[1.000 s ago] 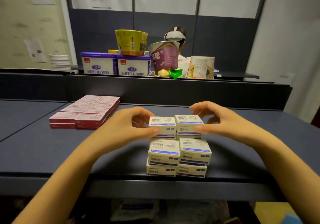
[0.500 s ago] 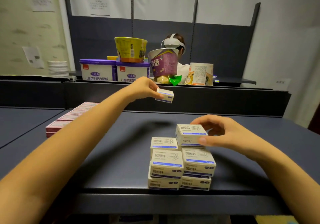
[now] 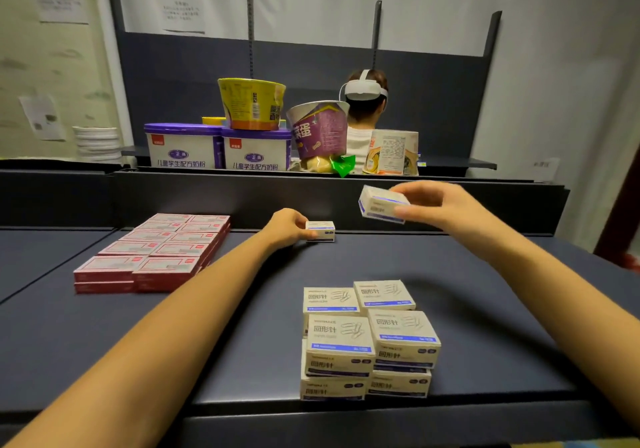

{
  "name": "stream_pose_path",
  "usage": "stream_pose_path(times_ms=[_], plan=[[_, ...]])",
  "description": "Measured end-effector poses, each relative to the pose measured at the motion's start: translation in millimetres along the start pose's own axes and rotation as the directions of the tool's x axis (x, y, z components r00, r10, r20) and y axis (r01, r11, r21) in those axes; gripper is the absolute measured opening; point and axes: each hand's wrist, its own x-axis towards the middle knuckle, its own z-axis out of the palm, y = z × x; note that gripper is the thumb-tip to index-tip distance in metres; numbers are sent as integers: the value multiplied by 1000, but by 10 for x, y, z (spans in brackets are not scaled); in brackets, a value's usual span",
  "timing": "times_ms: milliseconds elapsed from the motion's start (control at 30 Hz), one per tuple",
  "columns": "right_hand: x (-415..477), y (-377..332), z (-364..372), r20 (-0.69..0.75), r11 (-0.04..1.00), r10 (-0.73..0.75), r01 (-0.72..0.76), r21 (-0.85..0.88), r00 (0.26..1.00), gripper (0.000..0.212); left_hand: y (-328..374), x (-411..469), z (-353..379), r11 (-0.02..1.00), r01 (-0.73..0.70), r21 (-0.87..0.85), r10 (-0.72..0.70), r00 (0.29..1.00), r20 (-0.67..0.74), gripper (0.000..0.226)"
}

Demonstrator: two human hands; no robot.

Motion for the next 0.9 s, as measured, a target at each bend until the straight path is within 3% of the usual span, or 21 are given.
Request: stream_pose_path(times_ms=[167,367,633,767,900], plan=[[679,403,49,25,979,75,-69,-190,997,35,-25,22,44,1000,-13,17,14,999,-34,35],[1041,900,415,100,937,175,-134,-321,980,36,-53,49,97,998,-33,50,38,994,-99,33],[1077,1050,569,6,938,175,-165,-305,985,49,-82,74,183,997,-27,-70,11,976,-216,45],[1059,1090,604,-24,942,173,-173,-286,985,48,-82,85,205,997,-30,-72,12,973,-230,42],[998,977,538,-61,944,148,-159,-290,987,61,-12,11,148,998,-18,-67,1,972,-236,48]])
